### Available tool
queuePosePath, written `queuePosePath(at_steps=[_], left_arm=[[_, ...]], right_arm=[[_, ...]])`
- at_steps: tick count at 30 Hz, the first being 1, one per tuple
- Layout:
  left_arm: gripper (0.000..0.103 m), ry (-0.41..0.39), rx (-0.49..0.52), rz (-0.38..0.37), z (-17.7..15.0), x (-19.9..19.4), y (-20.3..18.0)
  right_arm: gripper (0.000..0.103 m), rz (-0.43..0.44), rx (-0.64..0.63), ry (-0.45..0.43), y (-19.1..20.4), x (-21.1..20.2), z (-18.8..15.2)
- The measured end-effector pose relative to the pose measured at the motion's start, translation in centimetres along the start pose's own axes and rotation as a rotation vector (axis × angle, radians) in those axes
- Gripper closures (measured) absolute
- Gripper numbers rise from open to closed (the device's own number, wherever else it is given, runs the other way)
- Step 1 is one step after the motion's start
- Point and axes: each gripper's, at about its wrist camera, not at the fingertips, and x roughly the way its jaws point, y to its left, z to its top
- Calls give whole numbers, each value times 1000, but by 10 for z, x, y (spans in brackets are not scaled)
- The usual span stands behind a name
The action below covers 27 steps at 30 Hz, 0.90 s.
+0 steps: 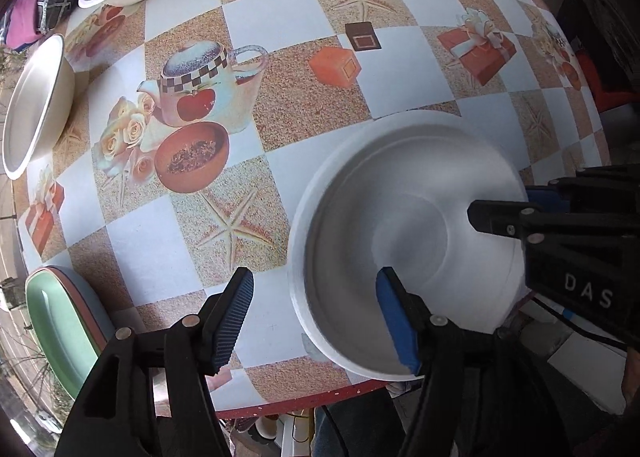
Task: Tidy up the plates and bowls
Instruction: 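Carry the white bowl beside the plate stack and open both grippers, then move both tools to the next white bowl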
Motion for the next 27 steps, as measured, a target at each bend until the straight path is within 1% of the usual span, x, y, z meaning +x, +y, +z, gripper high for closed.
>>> queuePosePath(at_steps=[3,4,5,6,7,8,9,14,18,20,23,25,27], left_arm=[[27,-9,-29,-17,-6,-12,17],[26,-11,-43,-28,-8,-15,22],[25,-11,-61,-43,-10,-17,29],[24,-7,-81,-53,-11,-18,35],[23,7,-102,-48,-12,-18,40],[22,27,-124,-37,-14,-17,45],[21,31,-151,-40,-25,-21,49],[17,27,-267,-70,-36,-25,87],[14,-3,-335,-88,-25,-36,111],[14,-19,-357,-98,-21,-40,123],[14,-32,-371,-96,-14,-54,137],[14,-51,-368,-76,-8,-66,143],[14,-90,-357,-37,4,-80,142]], right_arm=[[83,15,36,-14,-14,-11,8],[79,14,44,-22,-20,-16,11],[51,12,54,-32,-24,-20,10],[16,15,65,-46,-35,-33,-2],[7,21,77,-61,-39,-36,-2],[7,30,89,-72,-43,-40,-1],[7,32,100,-72,-46,-43,0],[7,12,177,-74,-68,-54,6],[7,-6,181,-88,-85,-66,14],[7,-13,164,-94,-86,-72,22],[7,-17,137,-112,-86,-93,36],[7,-23,117,-128,-85,-101,43],[7,-28,98,-140,-81,-107,49]])
